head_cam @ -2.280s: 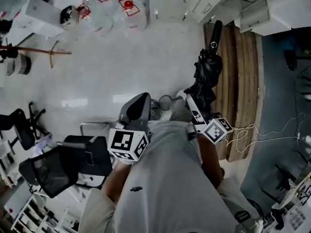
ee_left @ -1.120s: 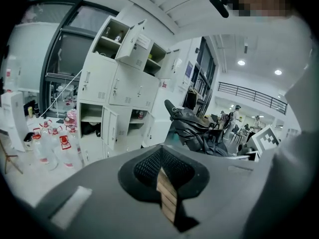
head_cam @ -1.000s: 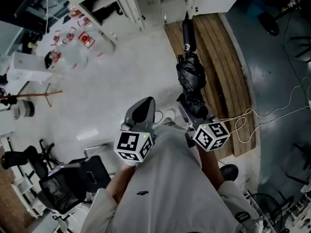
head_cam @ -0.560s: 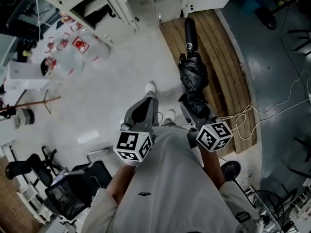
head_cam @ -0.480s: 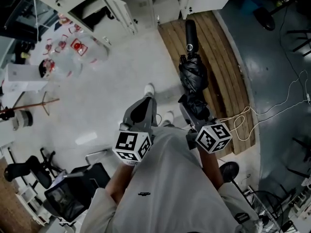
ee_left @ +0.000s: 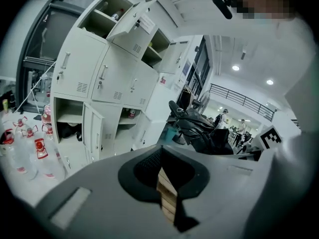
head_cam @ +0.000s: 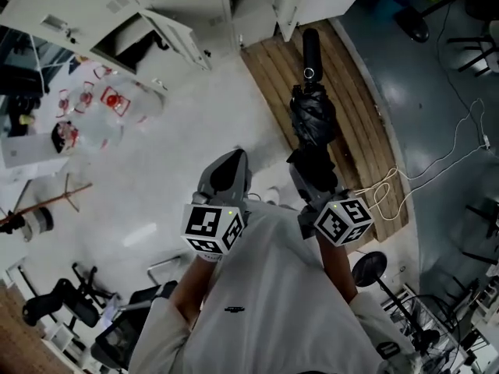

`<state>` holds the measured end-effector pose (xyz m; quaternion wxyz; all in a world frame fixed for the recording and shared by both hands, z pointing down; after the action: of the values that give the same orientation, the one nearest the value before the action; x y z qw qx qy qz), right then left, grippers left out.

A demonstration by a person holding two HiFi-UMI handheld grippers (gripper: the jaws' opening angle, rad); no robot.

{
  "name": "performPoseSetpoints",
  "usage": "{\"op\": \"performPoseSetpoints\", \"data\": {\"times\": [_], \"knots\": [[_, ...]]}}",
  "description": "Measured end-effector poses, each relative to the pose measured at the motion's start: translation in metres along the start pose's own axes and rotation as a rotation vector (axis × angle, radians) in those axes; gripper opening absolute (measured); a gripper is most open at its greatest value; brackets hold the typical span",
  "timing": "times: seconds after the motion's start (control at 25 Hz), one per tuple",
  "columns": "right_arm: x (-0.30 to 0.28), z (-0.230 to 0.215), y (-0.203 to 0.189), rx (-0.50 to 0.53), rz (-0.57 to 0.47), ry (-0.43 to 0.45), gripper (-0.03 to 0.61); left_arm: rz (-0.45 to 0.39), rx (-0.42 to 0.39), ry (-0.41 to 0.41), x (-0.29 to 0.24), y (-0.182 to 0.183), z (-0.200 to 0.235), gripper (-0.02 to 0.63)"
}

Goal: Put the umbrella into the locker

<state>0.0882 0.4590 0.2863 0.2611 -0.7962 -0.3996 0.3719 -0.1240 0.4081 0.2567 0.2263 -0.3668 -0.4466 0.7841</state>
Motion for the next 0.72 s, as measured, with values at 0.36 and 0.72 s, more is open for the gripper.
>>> {"op": "performPoseSetpoints", "data": {"times": [0.36,0.72], "knots": [[-0.07,0.025,0.03,-0.056,-0.057,-0.055,0.262,0.014,-0.024,-0.09,-0.038,0.048,0.067,0.018],[-0.101,0.036,0.038,-0.081,-0.105,-0.094,0.262,0.006,-0.047,-0.119,-0.053,0.072,0.11,0.018]]}}
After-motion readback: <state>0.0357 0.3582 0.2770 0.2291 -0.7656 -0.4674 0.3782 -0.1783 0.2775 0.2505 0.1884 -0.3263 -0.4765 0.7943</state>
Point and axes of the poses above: the fingertips, and each gripper's own axes: x backward along the fingers, z to its left, y out of its top, the point moved 8 cm from there along x, backward along the fingers, and after that the axes turned 2 degrees about -x, right-handed, at the moved point
